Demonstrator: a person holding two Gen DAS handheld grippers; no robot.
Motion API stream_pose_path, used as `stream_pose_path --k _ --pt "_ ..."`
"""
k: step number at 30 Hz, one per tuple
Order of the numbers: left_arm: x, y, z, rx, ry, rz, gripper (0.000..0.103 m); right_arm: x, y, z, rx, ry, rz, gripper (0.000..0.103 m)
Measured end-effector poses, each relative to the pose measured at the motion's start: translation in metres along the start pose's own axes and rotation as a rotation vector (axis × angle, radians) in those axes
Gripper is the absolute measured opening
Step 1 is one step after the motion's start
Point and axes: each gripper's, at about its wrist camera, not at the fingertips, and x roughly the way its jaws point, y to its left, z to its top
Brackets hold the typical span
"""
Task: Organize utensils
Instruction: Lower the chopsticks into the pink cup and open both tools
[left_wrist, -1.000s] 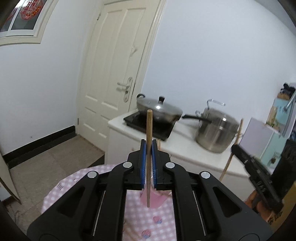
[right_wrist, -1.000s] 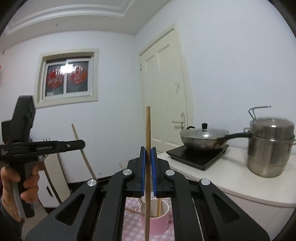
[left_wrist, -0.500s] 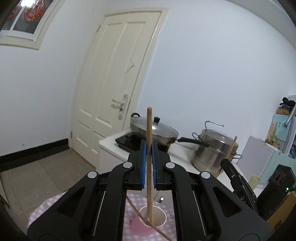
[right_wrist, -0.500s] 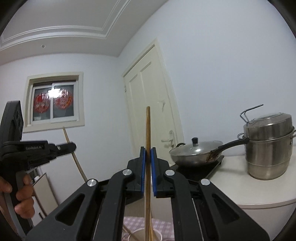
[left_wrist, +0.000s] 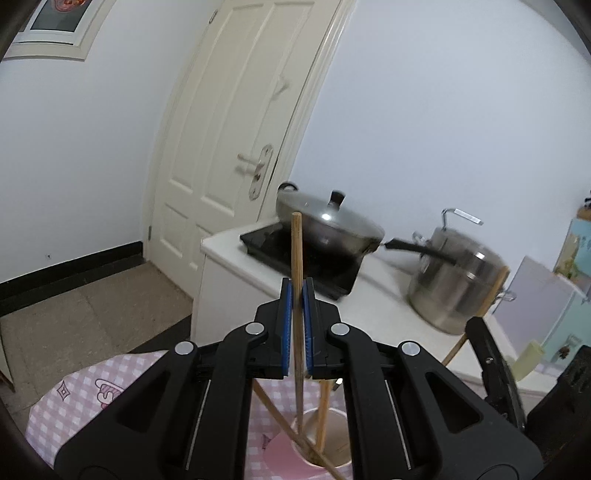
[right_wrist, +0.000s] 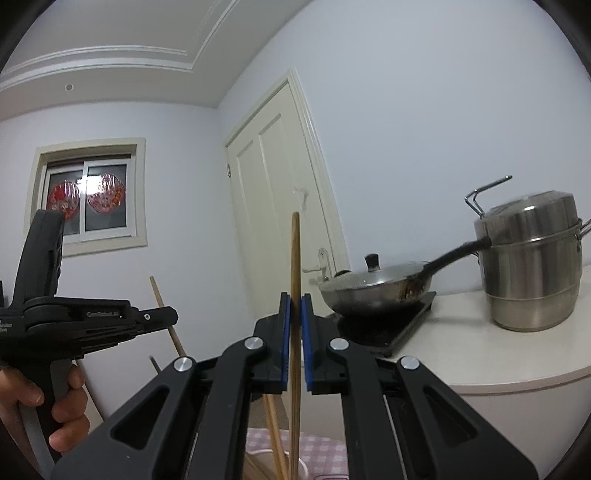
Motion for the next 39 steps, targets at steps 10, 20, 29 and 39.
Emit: stream_pose_path --k 10,20,29,39 --pt "0.025 -0.011 -0.020 0.053 0.094 0.024 0.006 -0.003 0.006 -0.027 -0.028 0.048 -0.007 0.005" --pt "0.044 -0.017 -0.028 0.099 0.230 0.073 0.007 -0.009 0.006 -0.044 -0.025 0.115 -0.002 0.005" --pt "0.039 -0.022 -0.022 0.115 0.278 0.048 0.007 -0.015 0.010 -0.038 -0.015 0.153 0.019 0.007" --pt "0.020 -0.031 -0.017 0.137 0.290 -0.003 0.007 -0.020 0.011 -0.029 -0.003 0.176 0.030 0.030"
